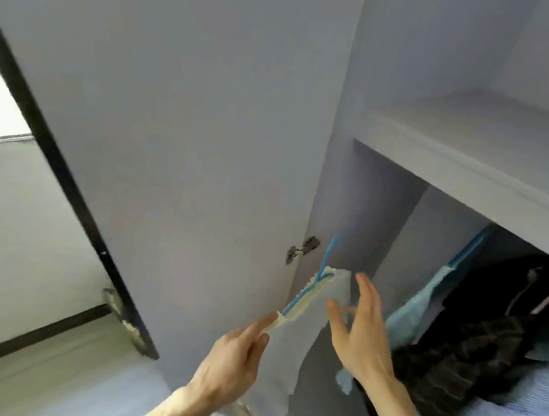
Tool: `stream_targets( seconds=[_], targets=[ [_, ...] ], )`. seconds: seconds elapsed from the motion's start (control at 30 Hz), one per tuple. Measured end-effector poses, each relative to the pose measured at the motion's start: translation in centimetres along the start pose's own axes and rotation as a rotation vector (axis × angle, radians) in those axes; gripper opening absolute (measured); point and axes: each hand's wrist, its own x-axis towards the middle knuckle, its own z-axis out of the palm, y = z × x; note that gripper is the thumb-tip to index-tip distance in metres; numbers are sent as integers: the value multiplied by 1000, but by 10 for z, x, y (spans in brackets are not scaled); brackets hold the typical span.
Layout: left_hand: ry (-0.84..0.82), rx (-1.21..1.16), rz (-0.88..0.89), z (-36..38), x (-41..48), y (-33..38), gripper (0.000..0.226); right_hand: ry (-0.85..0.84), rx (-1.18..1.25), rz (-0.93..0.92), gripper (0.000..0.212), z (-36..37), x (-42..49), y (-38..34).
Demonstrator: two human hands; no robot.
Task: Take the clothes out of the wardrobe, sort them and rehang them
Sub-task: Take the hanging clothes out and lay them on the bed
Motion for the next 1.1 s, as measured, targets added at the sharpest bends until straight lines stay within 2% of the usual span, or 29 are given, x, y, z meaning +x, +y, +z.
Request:
stream_targets(
  seconds=[0.07, 0.17, 0.2, 0.3, 0.43, 0.53, 0.6, 0.67, 0.73, 0.83, 1.0, 1.1],
  targets=[
    [8, 72, -73, -14, -58, -27, 42, -212, 47, -40, 65, 44, -11, -17],
    [46, 178, -160, -37, -135, -55, 45, -542, 25, -138, 43, 98, -40, -41],
    [66, 235, -178, -44, -158, -62, 43, -596, 36, -179, 42, 113, -52, -50],
    [120, 387, -217, -64, -225, -79, 38, -674, 35, -291, 64, 160, -92, -75],
    [217, 446, -376, -85, -317, -88, 35, -756, -7, -459, 65, 198, -156, -120],
    [336, 418, -576, -85, -378, -86, 30, -835, 21, -671, 57, 219, -214, -154],
    [364, 329, -708, -80, -413, -84, 38, -893, 22, -790, 55, 231, -255, -178],
    [408, 203, -819, -75, -445, -82, 44, -938, 65, -896, 43, 235, -295, -202],
    [524, 77, -894, -74, -472, -75, 40, -968, 121, -1019, 35, 238, -332, -221],
    [714, -46, -976, -79, -508, -61, 32, -1066, 127, -1108, 27, 241, -378, -250],
    [984, -158, -1132, -84, -561, -40, 27, -1212, 158, -1232, 33, 236, -437, -301],
    [1113, -157, -1224, -88, -584, -28, 23, -1323, 305, -1282, 39, 236, -456, -326]
  ],
)
